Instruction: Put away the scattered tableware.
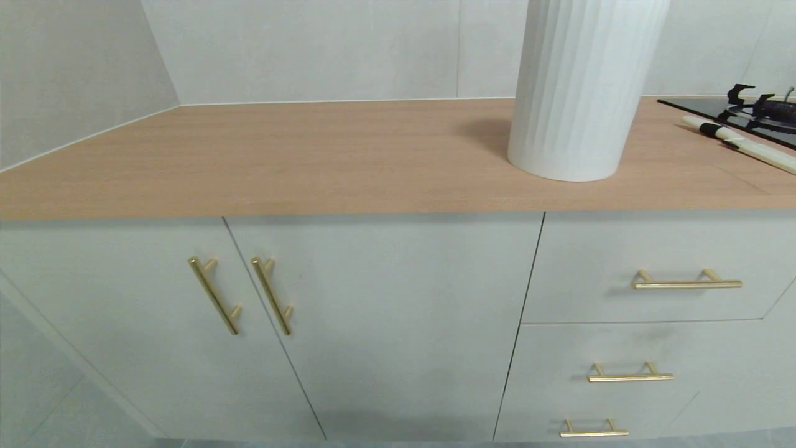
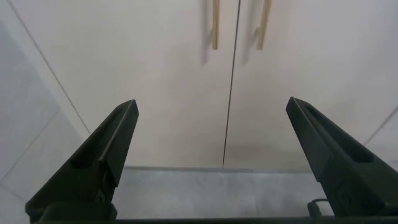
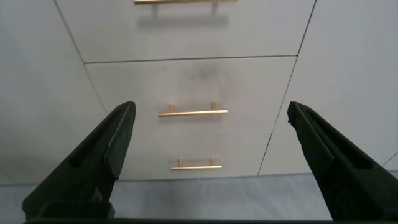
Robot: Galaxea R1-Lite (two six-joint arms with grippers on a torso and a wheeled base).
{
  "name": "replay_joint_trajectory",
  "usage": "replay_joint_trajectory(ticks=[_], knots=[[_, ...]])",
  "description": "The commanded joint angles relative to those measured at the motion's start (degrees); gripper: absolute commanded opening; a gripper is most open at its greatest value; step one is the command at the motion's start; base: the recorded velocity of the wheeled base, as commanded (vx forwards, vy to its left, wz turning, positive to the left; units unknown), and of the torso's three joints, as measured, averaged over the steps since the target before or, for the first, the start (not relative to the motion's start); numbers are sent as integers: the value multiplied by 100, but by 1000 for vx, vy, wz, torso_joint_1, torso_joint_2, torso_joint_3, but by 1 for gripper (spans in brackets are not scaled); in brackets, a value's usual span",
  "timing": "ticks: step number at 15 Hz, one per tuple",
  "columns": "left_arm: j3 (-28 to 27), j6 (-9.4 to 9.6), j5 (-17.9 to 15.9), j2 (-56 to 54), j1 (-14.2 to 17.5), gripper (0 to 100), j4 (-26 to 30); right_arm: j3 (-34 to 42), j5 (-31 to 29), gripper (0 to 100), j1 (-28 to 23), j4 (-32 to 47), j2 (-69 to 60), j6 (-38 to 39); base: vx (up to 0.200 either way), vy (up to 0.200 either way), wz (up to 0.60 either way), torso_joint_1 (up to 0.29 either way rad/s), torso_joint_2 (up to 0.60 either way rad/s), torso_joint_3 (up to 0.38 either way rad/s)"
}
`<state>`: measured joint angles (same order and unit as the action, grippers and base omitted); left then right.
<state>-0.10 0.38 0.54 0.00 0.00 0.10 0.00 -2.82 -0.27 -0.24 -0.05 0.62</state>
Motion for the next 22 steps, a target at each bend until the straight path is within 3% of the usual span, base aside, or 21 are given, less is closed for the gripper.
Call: replay_joint_trajectory(ticks=[1, 11, 22], knots=[[1, -3, -1, 9, 0, 100, -1, 0, -8, 100, 0, -2, 14, -1, 0, 0, 0, 0, 0, 0], [1, -3, -1, 9, 0, 100, -1, 0, 0, 100, 0, -2, 14, -1, 0, 0, 0, 0, 0, 0], [1, -3, -1, 9, 0, 100, -1, 0, -8, 100, 0, -11, 14, -1, 0, -200, 0, 5, 2, 3]])
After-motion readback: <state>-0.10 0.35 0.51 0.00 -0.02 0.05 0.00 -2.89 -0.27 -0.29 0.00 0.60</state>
